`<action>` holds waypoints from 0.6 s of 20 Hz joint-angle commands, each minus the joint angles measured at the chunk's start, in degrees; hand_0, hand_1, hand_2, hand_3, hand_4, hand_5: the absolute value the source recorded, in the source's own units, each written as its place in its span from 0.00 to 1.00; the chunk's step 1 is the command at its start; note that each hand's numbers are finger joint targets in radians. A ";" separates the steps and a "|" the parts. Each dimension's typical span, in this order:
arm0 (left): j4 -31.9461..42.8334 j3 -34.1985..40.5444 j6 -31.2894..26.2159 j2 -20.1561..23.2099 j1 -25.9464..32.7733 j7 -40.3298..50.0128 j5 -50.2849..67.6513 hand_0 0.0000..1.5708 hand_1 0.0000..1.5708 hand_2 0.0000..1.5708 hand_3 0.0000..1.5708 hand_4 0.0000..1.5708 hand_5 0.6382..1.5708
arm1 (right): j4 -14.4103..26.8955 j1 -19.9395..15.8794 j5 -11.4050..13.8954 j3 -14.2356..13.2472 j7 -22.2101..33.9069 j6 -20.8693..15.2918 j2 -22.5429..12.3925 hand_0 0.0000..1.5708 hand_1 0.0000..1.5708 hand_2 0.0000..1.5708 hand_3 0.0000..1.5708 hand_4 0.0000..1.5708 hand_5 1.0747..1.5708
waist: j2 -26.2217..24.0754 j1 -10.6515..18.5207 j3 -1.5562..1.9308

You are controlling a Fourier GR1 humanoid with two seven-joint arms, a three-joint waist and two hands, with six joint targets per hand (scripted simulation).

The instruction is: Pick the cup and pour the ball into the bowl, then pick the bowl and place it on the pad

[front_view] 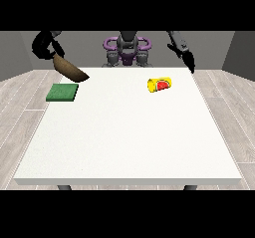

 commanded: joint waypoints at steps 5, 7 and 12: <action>1.70 8.40 -5.59 9.88 2.83 -11.52 6.32 0.00 0.00 0.00 0.00 0.00 0.07 | 1.97 5.75 0.62 -6.28 -12.25 -7.00 -5.23 1.00 1.00 1.00 0.90 1.00 0.97 | 9.19 -2.57 0.17; 3.71 11.44 -5.50 12.27 -2.13 -12.90 8.34 0.00 0.00 0.00 0.00 0.00 0.46 | 1.42 3.98 1.53 -6.90 -11.84 -10.96 -3.02 1.00 1.00 1.00 0.98 0.96 1.00 | 15.66 -3.65 0.12; -2.93 11.94 -8.56 12.73 -3.75 -9.90 11.85 0.00 0.00 0.00 0.00 0.56 0.58 | 9.86 6.11 -0.83 -12.66 -18.64 -17.55 -0.44 1.00 1.00 1.00 1.00 0.89 0.98 | 19.11 0.64 0.28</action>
